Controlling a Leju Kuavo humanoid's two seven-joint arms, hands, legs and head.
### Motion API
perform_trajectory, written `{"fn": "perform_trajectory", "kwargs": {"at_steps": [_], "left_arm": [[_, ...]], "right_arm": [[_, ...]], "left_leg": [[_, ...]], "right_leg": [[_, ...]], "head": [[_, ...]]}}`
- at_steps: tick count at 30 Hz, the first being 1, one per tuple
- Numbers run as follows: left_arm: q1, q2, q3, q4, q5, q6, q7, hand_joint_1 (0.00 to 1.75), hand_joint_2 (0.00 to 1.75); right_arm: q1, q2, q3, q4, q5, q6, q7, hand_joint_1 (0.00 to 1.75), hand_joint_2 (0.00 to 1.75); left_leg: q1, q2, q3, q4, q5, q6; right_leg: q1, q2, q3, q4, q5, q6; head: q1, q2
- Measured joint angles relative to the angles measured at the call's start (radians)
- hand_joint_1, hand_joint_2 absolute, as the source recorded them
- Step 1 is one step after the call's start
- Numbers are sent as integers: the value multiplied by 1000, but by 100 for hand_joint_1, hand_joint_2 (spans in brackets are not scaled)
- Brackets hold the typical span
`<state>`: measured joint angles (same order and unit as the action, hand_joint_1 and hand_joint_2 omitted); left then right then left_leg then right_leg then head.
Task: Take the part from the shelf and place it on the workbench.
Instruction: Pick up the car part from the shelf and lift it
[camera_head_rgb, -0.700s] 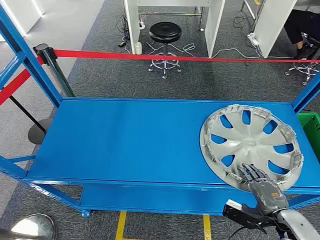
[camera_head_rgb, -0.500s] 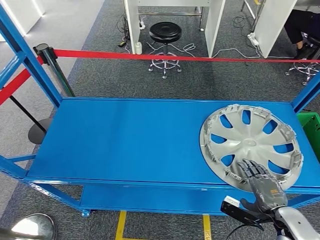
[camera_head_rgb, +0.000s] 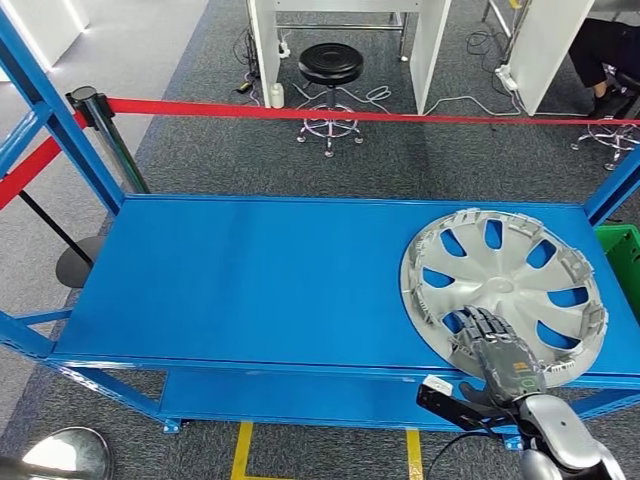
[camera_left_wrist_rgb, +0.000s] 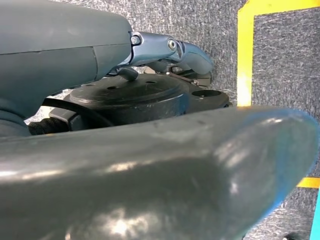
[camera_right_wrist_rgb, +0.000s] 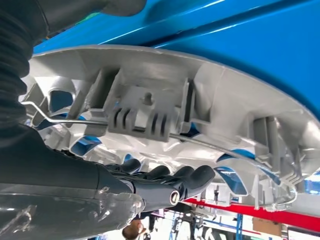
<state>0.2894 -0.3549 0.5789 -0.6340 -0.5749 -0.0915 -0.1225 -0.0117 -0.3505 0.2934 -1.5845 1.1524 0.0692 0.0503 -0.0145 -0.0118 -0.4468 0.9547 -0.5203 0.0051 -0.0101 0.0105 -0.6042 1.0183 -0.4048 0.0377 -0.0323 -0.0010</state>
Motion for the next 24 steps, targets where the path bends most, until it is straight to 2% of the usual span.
{"fn": "perform_trajectory", "kwargs": {"at_steps": [1,2,3,5,6,7,8,24], "left_arm": [[0,0,1,0,-1,0,0,0,0],[-1,-1,2,0,-3,0,0,0,0],[-1,-1,3,0,-6,-1,-2,0,0],[-4,-1,9,2,-18,-4,-5,0,0],[-5,-1,13,3,-25,-6,-6,0,0],[-7,-1,17,5,-32,-8,-8,0,0],[-9,-1,21,7,-38,-9,-10,0,0],[-37,-1,92,47,-104,-22,-39,0,0]], "right_arm": [[-2,1,2,3,1,0,1,2,175],[-3,2,4,6,3,2,4,15,175],[-4,2,5,10,6,6,9,49,175],[-6,3,8,20,14,15,23,130,175],[-7,3,10,26,19,20,30,160,175],[-8,3,11,33,23,23,34,170,175],[-8,3,12,39,26,24,38,175,175],[6,3,-13,57,55,12,58,175,175]], "left_leg": [[0,0,0,0,0,0],[0,0,0,0,0,0],[0,0,0,0,0,0],[0,0,0,0,0,0],[0,0,0,0,0,0],[0,0,0,0,0,0],[0,0,0,0,0,0],[-1,0,4,0,3,2]], "right_leg": [[0,0,0,0,0,0],[0,0,0,0,0,0],[0,0,0,0,0,0],[0,0,0,0,0,0],[0,0,0,0,0,0],[0,0,0,0,0,0],[0,0,0,0,0,0],[0,1,6,-5,6,3]], "head": [[0,0],[0,0],[0,0],[0,0],[0,0],[0,0],[0,0],[0,0]]}}
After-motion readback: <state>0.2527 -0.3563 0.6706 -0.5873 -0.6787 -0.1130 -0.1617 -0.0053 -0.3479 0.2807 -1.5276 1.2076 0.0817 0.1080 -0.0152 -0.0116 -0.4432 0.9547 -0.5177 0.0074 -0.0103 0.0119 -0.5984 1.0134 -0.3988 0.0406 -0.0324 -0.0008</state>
